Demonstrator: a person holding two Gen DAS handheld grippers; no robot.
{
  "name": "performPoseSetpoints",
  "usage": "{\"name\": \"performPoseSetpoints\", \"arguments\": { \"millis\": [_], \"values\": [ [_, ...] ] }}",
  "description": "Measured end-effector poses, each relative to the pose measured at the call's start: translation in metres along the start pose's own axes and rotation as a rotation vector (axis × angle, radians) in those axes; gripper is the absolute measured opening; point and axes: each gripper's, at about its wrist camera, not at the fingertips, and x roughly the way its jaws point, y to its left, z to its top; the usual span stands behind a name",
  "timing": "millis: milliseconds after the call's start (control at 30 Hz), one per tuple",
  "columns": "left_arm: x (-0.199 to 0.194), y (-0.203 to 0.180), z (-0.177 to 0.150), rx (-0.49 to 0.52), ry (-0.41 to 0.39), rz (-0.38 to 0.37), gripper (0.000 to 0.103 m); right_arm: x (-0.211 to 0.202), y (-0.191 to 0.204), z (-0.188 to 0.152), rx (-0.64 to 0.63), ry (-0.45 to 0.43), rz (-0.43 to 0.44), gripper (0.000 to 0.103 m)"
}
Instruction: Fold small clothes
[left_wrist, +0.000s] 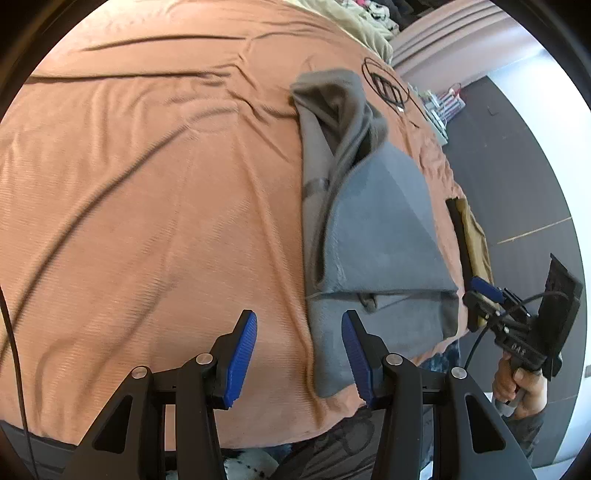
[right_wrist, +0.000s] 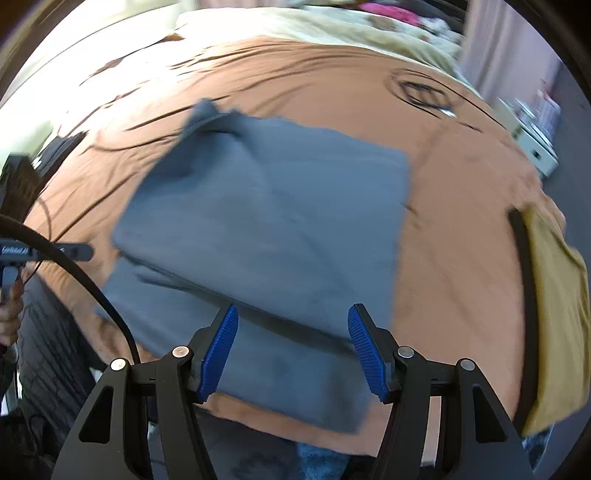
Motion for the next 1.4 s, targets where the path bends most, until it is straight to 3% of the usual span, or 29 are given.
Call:
{"name": "performPoseSetpoints", "arguments": {
  "millis": [400, 800, 900, 967, 1033, 1067, 1400],
  "values": [
    [-0.039, 0.043, 0.004, -0.069, -0.067, 0.007, 0.05, 0.032, 0.075, 0.034, -0.18, 0.024, 0.08, 0.056],
    [-0.057, 0.077, 0.003, -0.128, -0.091, 0.002, 0.05, 0.087, 0.122, 0.047, -0.345, 0.112, 0.067, 0.038],
    [-0.057, 0.08, 0.003, -0.132, -0.091, 0.0, 0.05, 0.102, 0.122, 0.049, -0.336, 0.134, 0.06, 0.036],
    [-0.057, 0.08, 0.002, -0.133, -0.089, -0.001, 0.05, 0.107, 0.121, 0.053, -0.323, 0.131, 0.069, 0.029],
    [-0.057, 0.079, 0.002, -0.131, -0.089, -0.003, 0.05, 0.105, 0.118, 0.056, -0.309, 0.131, 0.063, 0.005],
    [-0.056, 0.078, 0.002, -0.13, -0.089, -0.004, 0.05, 0.104, 0.115, 0.058, -0.296, 0.133, 0.068, 0.002],
    [-0.042, 0.047, 0.016, -0.086, -0.077, -0.009, 0.05, 0.034, 0.06, 0.079, -0.184, -0.01, 0.105, 0.001]
  ]
}}
